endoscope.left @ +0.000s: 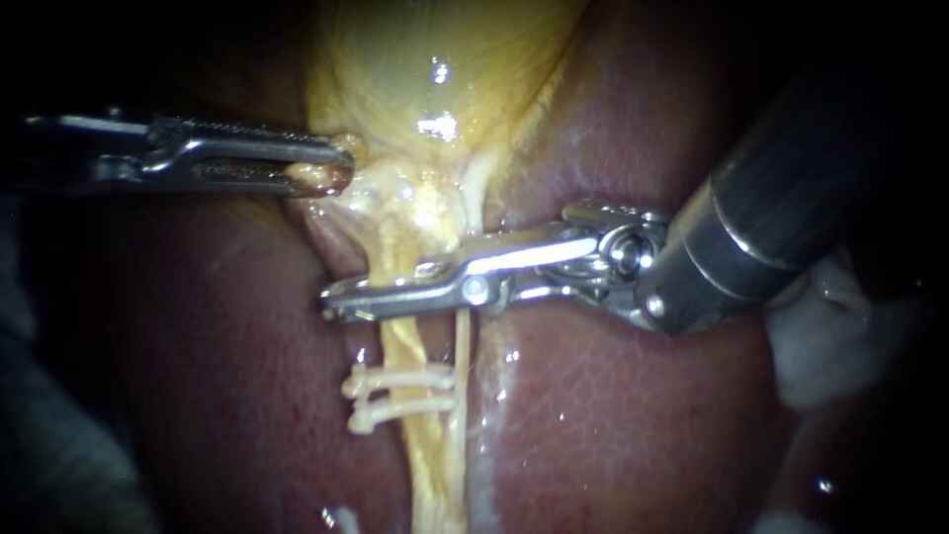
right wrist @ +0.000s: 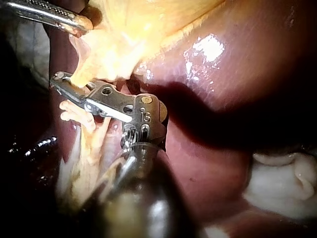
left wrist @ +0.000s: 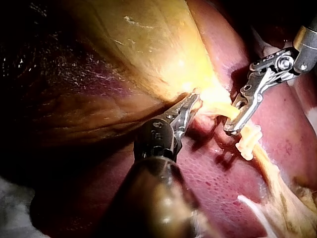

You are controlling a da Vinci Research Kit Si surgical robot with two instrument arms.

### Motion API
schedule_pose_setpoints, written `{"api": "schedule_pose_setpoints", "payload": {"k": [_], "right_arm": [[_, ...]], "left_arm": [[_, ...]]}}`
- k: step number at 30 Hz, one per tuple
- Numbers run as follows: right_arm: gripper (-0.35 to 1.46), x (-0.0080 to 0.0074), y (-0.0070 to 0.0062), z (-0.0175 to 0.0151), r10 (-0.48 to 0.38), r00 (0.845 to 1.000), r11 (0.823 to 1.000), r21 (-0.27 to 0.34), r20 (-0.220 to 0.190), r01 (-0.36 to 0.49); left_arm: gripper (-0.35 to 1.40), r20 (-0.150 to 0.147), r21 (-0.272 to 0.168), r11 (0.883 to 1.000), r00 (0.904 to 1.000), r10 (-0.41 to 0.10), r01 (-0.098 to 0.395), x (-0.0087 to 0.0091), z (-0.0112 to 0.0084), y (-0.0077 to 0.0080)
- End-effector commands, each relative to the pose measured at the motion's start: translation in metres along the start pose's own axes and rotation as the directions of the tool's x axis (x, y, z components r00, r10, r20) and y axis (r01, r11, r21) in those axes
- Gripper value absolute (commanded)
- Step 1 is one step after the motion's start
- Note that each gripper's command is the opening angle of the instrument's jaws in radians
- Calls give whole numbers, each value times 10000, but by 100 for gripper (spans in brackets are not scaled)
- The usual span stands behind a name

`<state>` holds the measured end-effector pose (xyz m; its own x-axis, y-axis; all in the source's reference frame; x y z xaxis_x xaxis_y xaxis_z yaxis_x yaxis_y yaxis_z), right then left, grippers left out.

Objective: Clipping third clip left tube

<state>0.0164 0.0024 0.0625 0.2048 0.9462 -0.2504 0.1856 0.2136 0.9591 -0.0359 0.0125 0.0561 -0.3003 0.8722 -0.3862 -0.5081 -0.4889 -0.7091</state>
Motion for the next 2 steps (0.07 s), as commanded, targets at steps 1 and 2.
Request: {"api": "schedule_pose_setpoints", "payload": {"k": [1,2], "right_arm": [[-35,-1,1,1,-15,10000,10000,-1,6,15],[-35,-2,2,1,-22,10000,10000,-4,9,22]], "left_arm": [[-35,0,-2,10000,10000,0,0,0,0,0],[-35,1,-3,10000,10000,1,-1,0,0,-1]]}}
